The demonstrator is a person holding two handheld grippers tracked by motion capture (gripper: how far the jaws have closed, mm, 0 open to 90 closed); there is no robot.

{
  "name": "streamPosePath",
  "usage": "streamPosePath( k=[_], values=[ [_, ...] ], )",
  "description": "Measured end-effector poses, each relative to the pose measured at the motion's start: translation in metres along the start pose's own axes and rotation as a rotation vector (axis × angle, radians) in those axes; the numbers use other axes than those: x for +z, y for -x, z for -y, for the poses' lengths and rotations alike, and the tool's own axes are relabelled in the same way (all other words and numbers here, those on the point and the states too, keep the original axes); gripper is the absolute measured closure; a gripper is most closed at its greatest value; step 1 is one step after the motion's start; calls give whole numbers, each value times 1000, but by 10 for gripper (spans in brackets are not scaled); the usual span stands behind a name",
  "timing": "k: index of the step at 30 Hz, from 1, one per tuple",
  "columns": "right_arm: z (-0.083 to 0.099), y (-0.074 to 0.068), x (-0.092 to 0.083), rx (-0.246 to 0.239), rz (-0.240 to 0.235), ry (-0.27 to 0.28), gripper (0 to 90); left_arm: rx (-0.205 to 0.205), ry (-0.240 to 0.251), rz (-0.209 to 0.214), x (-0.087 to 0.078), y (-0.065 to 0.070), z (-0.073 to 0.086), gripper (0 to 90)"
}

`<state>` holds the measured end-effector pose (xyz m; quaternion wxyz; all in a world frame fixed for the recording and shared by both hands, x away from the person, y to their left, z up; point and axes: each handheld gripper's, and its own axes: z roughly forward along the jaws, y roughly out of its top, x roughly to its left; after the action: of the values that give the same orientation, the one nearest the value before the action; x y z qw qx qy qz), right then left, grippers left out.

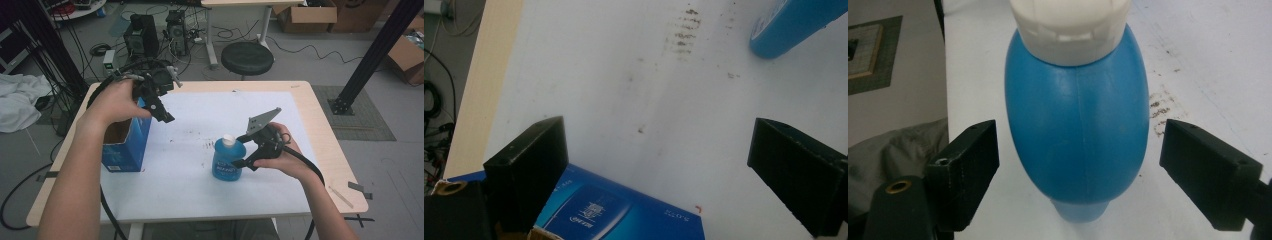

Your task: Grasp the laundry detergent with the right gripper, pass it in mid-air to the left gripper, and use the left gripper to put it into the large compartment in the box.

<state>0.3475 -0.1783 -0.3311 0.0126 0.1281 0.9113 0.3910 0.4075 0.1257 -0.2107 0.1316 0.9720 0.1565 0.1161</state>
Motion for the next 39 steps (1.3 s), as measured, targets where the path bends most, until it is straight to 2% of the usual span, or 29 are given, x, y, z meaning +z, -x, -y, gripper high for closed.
streamPosePath(
  k=[9,17,26,27,28,39],
  values=[
    [7,-1,16,5,3,26,186,-5,-9,-5,0,0,0,96],
    [8,-2,26,2,2,29,229,-6,-8,-3,2,0,1,96],
    [10,-1,31,0,7,40,323,-5,-6,-1,3,0,0,96],
    [11,-1,32,-5,7,47,393,-2,-8,-1,3,0,0,97],
    [11,-1,32,-8,8,50,407,-3,-8,-1,3,0,0,97],
    [10,0,32,-30,-9,46,436,10,-5,6,4,3,-1,98]
  ],
)
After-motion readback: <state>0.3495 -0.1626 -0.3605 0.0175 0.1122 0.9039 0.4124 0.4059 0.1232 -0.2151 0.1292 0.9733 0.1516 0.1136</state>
